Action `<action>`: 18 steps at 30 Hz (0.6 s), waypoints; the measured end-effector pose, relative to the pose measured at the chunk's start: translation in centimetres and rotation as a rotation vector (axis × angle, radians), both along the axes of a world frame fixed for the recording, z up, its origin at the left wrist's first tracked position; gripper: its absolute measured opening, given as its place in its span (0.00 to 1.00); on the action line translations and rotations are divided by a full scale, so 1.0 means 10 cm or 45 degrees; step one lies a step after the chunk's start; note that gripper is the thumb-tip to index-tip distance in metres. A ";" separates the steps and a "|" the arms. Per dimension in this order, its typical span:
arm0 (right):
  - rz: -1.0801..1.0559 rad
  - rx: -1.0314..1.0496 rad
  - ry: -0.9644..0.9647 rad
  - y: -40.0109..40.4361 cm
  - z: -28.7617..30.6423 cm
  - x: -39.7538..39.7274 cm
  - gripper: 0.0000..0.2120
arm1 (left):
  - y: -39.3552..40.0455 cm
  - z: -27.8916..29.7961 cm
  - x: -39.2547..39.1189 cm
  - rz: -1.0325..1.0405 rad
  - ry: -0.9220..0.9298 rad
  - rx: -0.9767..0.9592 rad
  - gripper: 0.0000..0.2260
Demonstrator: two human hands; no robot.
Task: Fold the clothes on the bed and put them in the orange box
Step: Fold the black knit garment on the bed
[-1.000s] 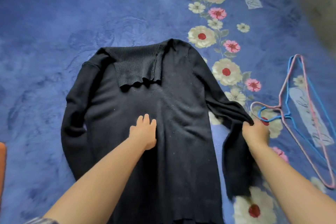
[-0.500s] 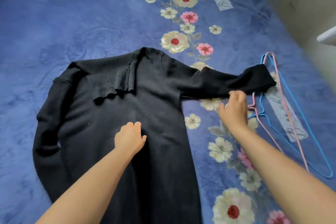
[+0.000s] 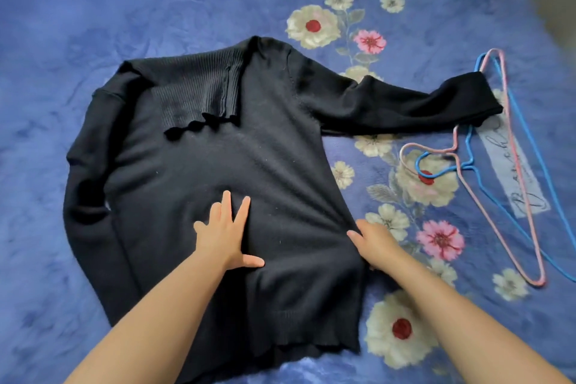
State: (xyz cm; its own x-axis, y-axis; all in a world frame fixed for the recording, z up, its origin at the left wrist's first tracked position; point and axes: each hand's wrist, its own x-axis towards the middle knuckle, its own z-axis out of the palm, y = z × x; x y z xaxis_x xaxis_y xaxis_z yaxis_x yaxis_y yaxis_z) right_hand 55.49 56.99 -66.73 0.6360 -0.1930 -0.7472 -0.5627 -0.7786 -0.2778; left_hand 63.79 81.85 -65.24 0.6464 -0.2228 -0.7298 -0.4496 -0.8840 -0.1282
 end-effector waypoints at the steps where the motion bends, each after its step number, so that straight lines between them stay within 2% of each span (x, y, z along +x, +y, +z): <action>1: 0.041 -0.002 0.021 0.01 -0.02 -0.02 0.12 | -0.02 -0.01 -0.03 -0.006 -0.001 0.029 0.54; 2: -0.007 0.051 0.046 0.01 -0.04 0.00 0.13 | -0.05 0.00 -0.02 0.009 -0.006 0.038 0.54; 4: -0.352 0.214 -0.007 -0.04 0.03 0.14 0.17 | -0.08 0.03 -0.01 0.071 -0.030 -0.026 0.48; 7: -1.314 0.595 -0.358 -0.36 0.15 0.59 0.15 | -0.18 0.04 0.14 0.013 -0.235 -0.351 0.37; 9: -1.769 0.916 -0.541 -0.63 0.14 0.94 0.22 | -0.28 0.05 0.31 0.006 -0.274 -0.484 0.32; 11: -1.982 1.137 -0.691 -0.83 0.13 1.23 0.27 | -0.37 -0.04 0.46 0.080 -0.247 -0.490 0.30; 14: -2.259 1.233 -0.910 -1.10 0.00 1.54 0.23 | -0.47 -0.15 0.72 0.053 -0.259 -0.403 0.32; 16: -2.350 1.183 -0.997 -1.23 0.00 1.59 0.22 | -0.51 -0.18 0.81 0.017 -0.182 -0.335 0.33; 18: -2.326 0.949 -1.039 -1.33 0.07 1.61 0.21 | -0.50 -0.20 0.88 0.000 -0.065 -0.286 0.33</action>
State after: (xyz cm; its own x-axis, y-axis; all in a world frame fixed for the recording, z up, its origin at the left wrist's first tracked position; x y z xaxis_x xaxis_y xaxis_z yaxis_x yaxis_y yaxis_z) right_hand 71.57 43.69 -66.05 0.2626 -0.6848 -0.6797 0.0095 0.7063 -0.7079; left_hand 72.58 76.82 -67.28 0.6810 -0.3762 -0.6282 -0.4474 -0.8929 0.0496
